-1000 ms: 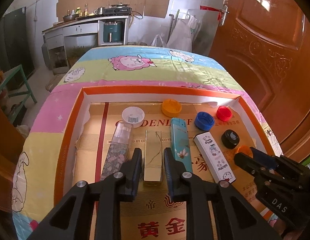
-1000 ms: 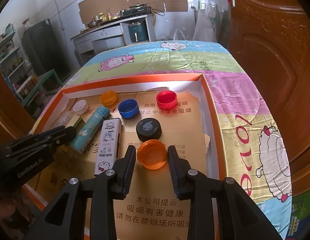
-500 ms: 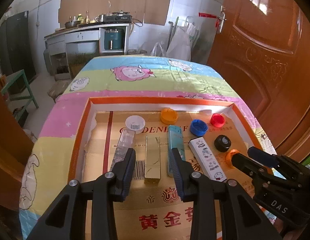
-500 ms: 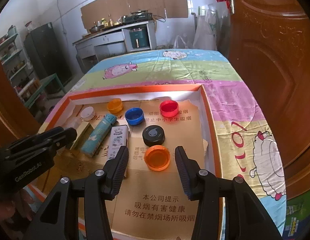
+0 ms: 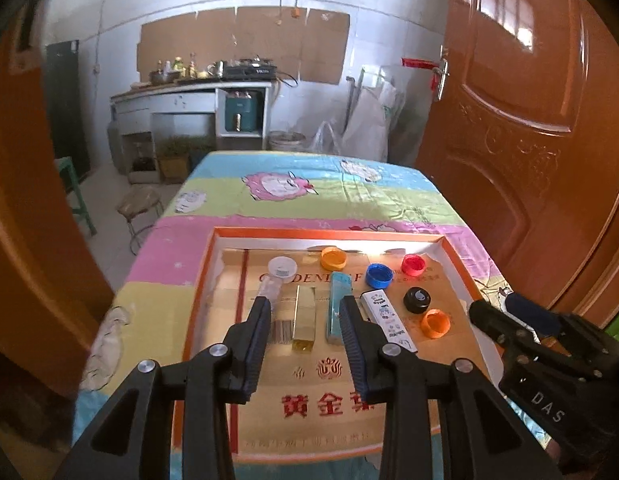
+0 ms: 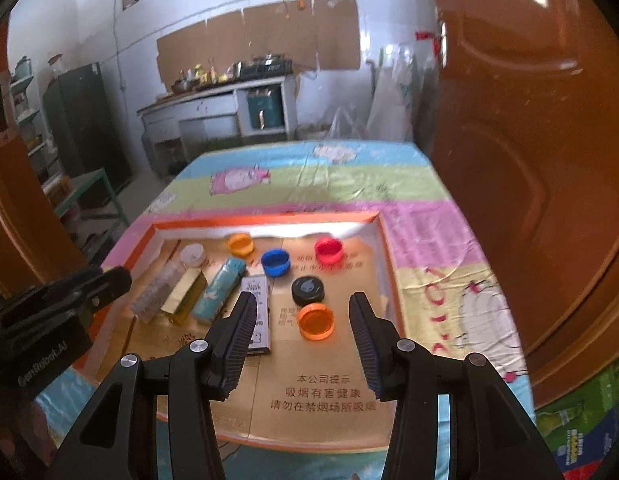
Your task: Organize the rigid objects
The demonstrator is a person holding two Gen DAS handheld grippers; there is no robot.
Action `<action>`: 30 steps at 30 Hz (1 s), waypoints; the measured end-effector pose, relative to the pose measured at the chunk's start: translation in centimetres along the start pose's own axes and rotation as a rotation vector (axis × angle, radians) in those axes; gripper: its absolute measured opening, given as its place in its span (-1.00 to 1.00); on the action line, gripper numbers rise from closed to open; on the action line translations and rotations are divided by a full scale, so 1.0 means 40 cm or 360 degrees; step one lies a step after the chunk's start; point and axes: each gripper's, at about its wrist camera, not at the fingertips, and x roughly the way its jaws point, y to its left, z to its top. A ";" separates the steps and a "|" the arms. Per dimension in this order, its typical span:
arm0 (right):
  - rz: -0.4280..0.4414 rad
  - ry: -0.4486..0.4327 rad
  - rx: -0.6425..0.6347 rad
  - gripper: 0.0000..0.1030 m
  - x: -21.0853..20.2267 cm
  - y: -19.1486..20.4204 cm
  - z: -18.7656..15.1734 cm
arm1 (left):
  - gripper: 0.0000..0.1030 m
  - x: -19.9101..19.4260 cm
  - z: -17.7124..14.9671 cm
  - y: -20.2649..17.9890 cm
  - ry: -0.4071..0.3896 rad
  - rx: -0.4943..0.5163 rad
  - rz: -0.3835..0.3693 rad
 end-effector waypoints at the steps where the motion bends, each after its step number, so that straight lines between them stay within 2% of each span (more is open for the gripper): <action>1: -0.0008 -0.0019 -0.0004 -0.03 -0.014 0.003 0.000 | -0.31 -0.016 -0.003 0.000 -0.0021 -0.0003 0.0003; 12: -0.0106 -0.0188 -0.0059 -0.03 -0.192 0.070 -0.031 | -0.31 -0.235 -0.054 -0.011 -0.0268 0.0039 0.0091; 16: -0.0113 -0.0236 -0.0064 -0.03 -0.256 0.089 -0.051 | -0.31 -0.292 -0.078 -0.001 -0.0283 -0.0006 0.0028; 30: -0.0130 -0.0318 -0.0058 -0.03 -0.410 0.138 -0.130 | -0.31 -0.436 -0.153 -0.013 -0.0358 0.0081 0.0092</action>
